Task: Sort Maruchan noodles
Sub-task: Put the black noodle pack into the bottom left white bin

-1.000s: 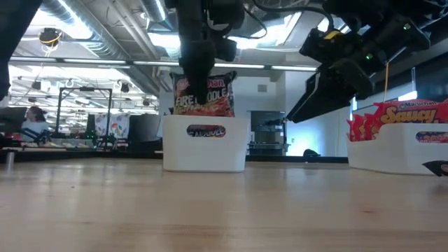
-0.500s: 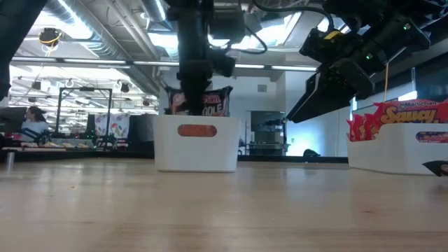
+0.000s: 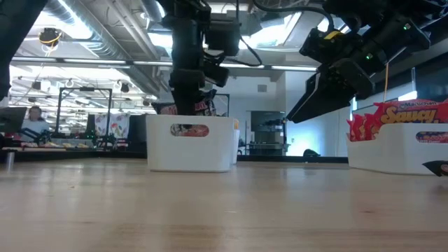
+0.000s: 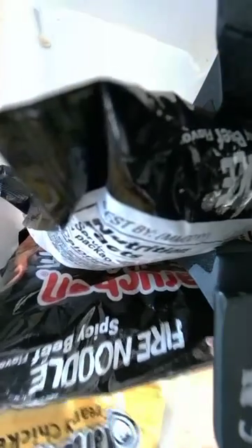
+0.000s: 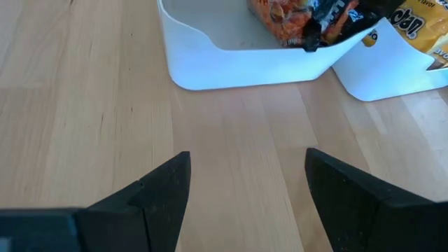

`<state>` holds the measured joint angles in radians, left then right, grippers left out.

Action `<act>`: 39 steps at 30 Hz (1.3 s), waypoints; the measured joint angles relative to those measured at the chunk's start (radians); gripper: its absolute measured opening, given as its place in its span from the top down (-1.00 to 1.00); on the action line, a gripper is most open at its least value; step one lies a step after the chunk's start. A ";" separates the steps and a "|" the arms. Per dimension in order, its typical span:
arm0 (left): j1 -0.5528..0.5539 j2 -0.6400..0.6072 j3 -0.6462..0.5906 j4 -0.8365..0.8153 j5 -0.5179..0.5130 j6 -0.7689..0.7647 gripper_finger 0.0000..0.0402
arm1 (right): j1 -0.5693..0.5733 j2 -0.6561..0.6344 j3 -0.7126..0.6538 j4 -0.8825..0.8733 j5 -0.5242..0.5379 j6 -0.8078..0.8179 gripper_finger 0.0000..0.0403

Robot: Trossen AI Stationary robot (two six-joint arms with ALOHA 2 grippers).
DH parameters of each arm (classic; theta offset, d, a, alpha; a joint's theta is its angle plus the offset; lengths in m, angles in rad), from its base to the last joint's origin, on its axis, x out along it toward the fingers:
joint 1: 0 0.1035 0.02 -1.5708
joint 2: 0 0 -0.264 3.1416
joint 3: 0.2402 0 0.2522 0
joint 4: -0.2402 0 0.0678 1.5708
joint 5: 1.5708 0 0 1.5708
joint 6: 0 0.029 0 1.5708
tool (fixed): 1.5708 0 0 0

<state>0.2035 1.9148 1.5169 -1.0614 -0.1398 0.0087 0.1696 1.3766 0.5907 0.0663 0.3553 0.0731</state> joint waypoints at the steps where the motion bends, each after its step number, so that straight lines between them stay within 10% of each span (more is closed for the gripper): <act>1: -0.001 -0.003 0.011 -0.017 0.000 0.000 0.34 | 0.000 0.000 0.000 0.000 0.000 0.000 -0.28; 39: -0.001 0.061 0.116 -0.329 -0.052 -0.005 0.35 | 0.000 0.000 0.000 0.015 0.000 -0.003 -0.28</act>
<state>0.2028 1.9757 1.6325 -1.3905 -0.1918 0.0036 0.1699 1.3769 0.5907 0.0817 0.3553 0.0696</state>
